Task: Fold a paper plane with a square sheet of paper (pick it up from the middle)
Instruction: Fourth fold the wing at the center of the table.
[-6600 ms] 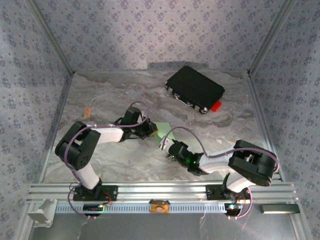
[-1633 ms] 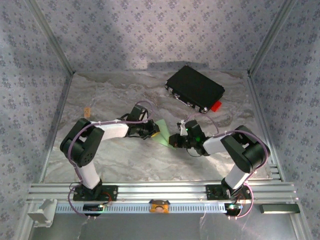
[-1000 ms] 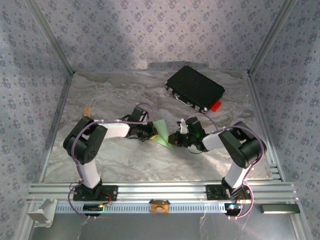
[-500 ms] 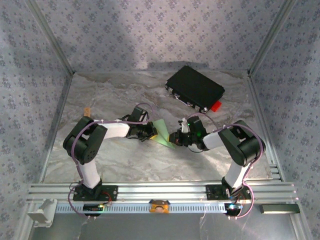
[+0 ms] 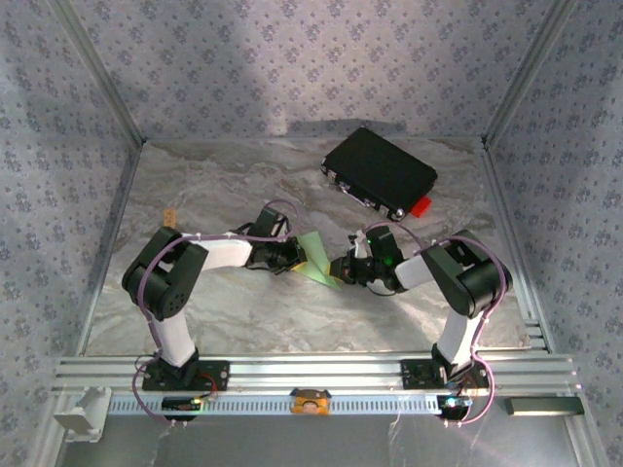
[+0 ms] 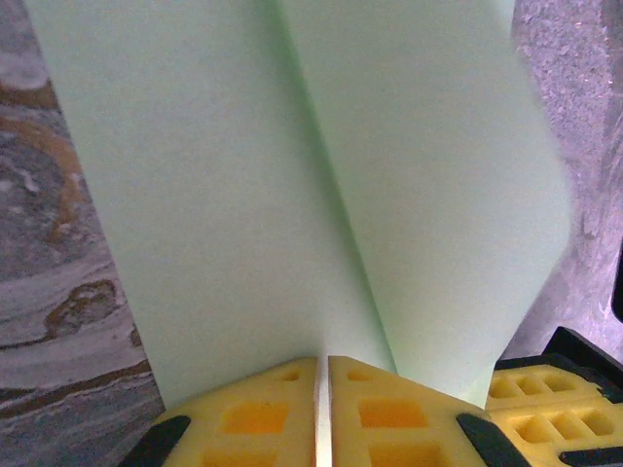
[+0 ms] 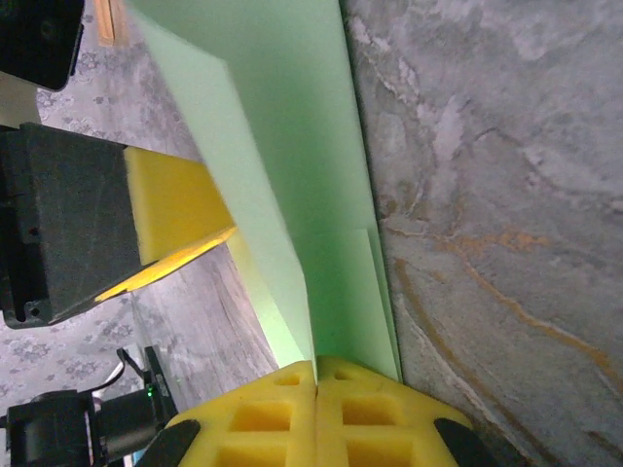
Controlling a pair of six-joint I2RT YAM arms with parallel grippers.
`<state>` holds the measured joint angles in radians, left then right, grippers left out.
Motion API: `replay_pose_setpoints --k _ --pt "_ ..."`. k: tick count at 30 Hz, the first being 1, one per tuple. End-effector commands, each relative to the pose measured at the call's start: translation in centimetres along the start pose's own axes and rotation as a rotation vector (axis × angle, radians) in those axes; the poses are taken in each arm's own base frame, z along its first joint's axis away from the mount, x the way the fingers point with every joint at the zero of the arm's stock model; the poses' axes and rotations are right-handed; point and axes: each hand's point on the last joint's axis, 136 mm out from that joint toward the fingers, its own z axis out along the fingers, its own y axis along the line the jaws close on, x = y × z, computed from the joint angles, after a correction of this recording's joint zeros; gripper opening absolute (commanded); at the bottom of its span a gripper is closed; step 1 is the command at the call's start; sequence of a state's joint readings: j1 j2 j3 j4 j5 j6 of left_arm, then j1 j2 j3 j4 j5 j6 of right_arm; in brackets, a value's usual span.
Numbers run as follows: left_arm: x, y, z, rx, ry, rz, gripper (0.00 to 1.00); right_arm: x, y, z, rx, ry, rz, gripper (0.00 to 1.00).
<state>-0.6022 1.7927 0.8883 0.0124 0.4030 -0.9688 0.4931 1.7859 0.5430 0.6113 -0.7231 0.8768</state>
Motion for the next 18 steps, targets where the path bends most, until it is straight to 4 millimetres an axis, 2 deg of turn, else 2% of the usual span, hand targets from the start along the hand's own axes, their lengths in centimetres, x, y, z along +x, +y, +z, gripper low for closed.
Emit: replay_pose_setpoints --k 1,5,9,18 --pt "-1.0 -1.9 -1.8 0.029 -0.045 0.047 0.12 0.5 -1.4 0.3 0.039 0.018 0.056 0.01" --pt "-1.1 -4.4 -2.6 0.115 -0.064 0.079 0.14 0.5 -1.4 0.4 0.041 0.021 0.068 0.01" --pt "-0.9 -5.9 -2.0 0.18 -0.036 0.081 0.14 0.5 -1.6 0.5 0.035 0.018 0.096 0.01" --pt "-1.0 -6.1 0.2 0.228 -0.016 0.032 0.13 0.3 -1.8 0.6 0.014 0.01 0.139 0.01"
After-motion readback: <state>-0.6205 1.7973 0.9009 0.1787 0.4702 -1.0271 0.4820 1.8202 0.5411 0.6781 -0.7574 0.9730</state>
